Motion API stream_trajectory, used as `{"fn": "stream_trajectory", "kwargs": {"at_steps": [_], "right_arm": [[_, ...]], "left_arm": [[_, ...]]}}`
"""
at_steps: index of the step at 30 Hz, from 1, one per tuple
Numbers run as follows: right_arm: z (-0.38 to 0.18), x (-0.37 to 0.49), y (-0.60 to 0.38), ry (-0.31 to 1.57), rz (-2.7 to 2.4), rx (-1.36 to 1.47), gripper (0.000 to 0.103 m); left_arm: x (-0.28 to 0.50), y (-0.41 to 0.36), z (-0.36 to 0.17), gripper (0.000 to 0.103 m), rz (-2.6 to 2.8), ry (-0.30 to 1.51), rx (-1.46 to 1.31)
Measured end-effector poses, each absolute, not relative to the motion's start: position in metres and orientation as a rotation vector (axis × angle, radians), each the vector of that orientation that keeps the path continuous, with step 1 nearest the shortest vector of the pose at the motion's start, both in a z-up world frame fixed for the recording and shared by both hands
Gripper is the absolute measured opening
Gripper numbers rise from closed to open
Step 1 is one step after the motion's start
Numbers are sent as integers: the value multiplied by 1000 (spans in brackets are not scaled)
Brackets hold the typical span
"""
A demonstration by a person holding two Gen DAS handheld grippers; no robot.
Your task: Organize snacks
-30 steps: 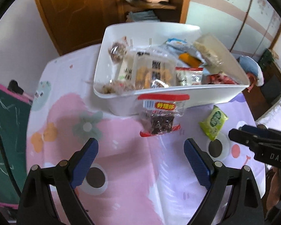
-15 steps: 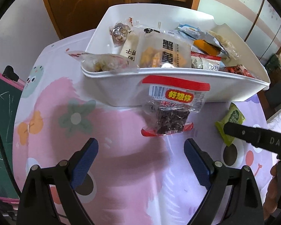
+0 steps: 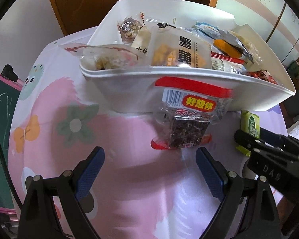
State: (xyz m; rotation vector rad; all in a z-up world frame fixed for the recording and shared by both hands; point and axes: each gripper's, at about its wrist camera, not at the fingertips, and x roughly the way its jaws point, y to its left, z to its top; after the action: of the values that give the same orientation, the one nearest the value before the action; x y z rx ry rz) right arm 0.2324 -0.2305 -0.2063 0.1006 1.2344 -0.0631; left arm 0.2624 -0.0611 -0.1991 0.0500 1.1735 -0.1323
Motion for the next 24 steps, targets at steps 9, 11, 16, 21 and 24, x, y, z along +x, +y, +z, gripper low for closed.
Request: {"fn": "stream_trajectory", "kwargs": {"at_steps": [9, 11, 16, 21, 24], "right_arm": [[-202, 211, -251, 1198, -26, 157, 37], [-202, 206, -252, 1189, -22, 153, 37], [-204, 202, -251, 1177, -19, 138, 37], [-204, 203, -249, 1174, -14, 131, 38], [-204, 203, -249, 1170, -14, 129, 38]], "left_arm": [[273, -69, -210, 92, -118, 1173, -21], [277, -72, -213, 92, -108, 1170, -45], [285, -77, -222, 92, -66, 1165, -75], [284, -89, -218, 54, -93, 1121, -16], [282, -94, -217, 47, -98, 1108, 21]]}}
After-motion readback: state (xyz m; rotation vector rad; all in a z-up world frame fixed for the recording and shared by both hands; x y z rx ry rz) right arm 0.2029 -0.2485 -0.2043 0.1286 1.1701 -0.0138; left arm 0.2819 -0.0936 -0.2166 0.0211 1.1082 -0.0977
